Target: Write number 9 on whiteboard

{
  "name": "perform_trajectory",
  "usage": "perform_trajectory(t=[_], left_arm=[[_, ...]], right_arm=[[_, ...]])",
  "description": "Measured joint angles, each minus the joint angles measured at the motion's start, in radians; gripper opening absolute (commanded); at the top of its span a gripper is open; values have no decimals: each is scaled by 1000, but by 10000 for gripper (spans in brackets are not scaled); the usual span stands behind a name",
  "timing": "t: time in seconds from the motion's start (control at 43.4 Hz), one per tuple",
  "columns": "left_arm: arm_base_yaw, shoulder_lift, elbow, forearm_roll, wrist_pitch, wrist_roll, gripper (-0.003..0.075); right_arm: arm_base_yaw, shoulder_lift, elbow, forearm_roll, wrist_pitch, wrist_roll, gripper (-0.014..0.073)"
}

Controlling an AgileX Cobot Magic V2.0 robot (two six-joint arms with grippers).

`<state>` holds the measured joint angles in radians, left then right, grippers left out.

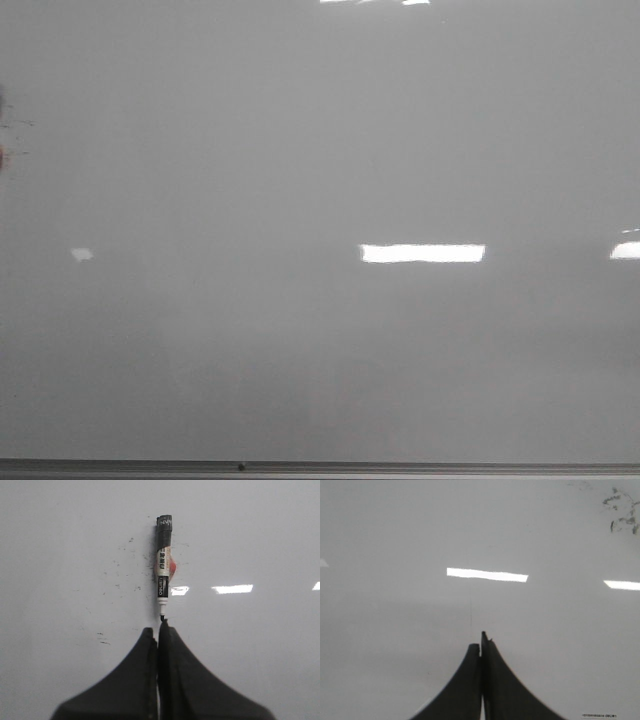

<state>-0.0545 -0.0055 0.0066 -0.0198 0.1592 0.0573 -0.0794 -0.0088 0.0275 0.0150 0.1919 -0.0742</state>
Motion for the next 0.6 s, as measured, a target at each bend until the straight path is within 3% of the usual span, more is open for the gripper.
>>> perform_trajectory(t=[0.599], left_arm=[[0, 0, 0, 0, -16, 0, -19]], right_arm=[[0, 0, 0, 0, 0, 0, -59]])
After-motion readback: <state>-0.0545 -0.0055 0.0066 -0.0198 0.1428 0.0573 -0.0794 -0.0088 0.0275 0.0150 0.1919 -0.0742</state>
